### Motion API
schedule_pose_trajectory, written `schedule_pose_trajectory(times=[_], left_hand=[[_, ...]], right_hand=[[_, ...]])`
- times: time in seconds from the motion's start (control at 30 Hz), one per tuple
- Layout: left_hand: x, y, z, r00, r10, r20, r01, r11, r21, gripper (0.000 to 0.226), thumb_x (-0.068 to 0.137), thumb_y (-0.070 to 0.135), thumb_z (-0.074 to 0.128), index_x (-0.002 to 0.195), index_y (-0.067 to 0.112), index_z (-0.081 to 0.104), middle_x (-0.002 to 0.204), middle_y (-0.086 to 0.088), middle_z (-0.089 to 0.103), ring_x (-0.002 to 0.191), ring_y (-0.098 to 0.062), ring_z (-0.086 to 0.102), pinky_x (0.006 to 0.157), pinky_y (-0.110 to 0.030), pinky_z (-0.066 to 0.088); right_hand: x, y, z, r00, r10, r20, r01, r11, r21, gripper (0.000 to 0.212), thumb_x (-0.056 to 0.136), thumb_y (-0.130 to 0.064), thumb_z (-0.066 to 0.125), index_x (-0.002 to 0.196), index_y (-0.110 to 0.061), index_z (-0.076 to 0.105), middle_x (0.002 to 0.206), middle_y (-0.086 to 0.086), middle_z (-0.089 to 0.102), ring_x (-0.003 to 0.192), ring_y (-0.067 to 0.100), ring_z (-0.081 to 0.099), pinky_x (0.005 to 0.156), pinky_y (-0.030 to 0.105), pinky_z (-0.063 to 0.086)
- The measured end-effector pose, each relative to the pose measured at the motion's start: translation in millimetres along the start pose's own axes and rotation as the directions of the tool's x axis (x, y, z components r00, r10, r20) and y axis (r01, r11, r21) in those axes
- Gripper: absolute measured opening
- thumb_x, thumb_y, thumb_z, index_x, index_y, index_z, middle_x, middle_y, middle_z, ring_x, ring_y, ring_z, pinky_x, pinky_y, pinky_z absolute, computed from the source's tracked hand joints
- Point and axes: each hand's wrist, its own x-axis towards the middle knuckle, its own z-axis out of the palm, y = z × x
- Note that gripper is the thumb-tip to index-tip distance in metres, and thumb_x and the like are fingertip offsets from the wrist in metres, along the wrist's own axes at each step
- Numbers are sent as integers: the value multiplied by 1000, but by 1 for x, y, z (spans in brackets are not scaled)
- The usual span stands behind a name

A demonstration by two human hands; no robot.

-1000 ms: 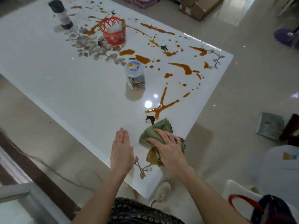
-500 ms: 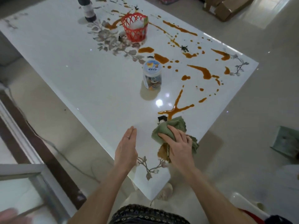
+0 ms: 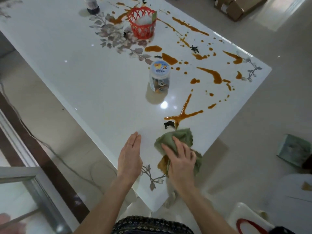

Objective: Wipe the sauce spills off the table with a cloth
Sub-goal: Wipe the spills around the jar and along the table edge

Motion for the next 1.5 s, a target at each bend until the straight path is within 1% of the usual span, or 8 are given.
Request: schedule_pose_trajectory(times=[0.2, 0.4, 0.63, 0.83, 1.0, 1.2, 1.37, 1.5], left_hand=[[1, 4, 3, 1000, 7, -9, -7, 1000, 25, 69, 80, -15, 44, 144, 6, 30, 154, -9, 24, 142, -21, 24, 114, -32, 26], [1, 8, 1, 1000, -15, -6, 15, 999, 40, 70, 79, -17, 41, 145, 6, 30, 152, -10, 29, 140, -23, 28, 114, -31, 26], [17, 12, -7, 999, -20, -33, 21, 999, 37, 58, 75, -17, 49, 130, 2, 49, 129, -13, 52, 117, -30, 47, 89, -34, 51], [28, 14, -11, 1000, -23, -14, 24, 998, 59, 54, 77, -17, 45, 127, 3, 49, 131, -10, 48, 116, -28, 46, 86, -31, 51], [28, 11, -10, 1000, -13, -3, 13, 998, 60, 59, 74, -16, 53, 129, 4, 48, 133, -11, 47, 119, -26, 44, 87, -31, 52], [32, 9, -11, 1000, 24, 11, -25, 993, 112, 59, 67, -20, 51, 123, 1, 53, 127, -15, 50, 110, -31, 49, 81, -33, 55], [29, 9, -13, 1000, 17, 19, -19, 996, 91, 59, 69, -17, 53, 126, 1, 52, 128, -16, 51, 114, -31, 49, 86, -35, 54], [33, 12, -12, 1000, 12, 15, -14, 996, 90, 58, 69, -16, 56, 124, -1, 54, 125, -18, 53, 113, -32, 51, 87, -36, 53]], right_hand=[[17, -4, 2, 954, -264, 146, 279, 955, -96, 55, 79, -32, 56, 134, -40, 51, 148, -1, 42, 128, 24, 40, 96, 54, 39], [64, 4, -2, 995, 68, 76, -57, 989, -139, 54, 81, -24, 60, 134, -33, 55, 146, 7, 45, 125, 29, 39, 93, 56, 41], [76, -6, 4, 983, -66, 169, 103, 969, -223, 70, 75, -24, 72, 140, -34, 46, 147, 7, 41, 127, 31, 36, 93, 58, 39], [109, -18, -2, 941, 232, 246, -158, 945, -287, 83, 85, -33, 65, 151, -38, 16, 159, 7, 10, 138, 32, 13, 105, 57, 26], [87, -43, 11, 963, 111, 247, -41, 962, -272, 85, 53, -33, 87, 132, -30, 56, 135, 17, 50, 118, 39, 46, 83, 61, 45], [165, -18, -2, 962, 192, 193, -135, 951, -277, 58, 93, -30, 48, 144, -42, 24, 152, 7, 19, 134, 29, 20, 103, 54, 28], [121, -39, 4, 930, 235, 281, -142, 938, -316, 68, 96, -31, 47, 151, -41, 9, 158, 10, 7, 140, 33, 10, 106, 57, 22], [129, -23, 3, 973, 139, 185, -71, 940, -334, 70, 87, -31, 59, 148, -40, 25, 151, 13, 24, 132, 34, 22, 100, 59, 32]])
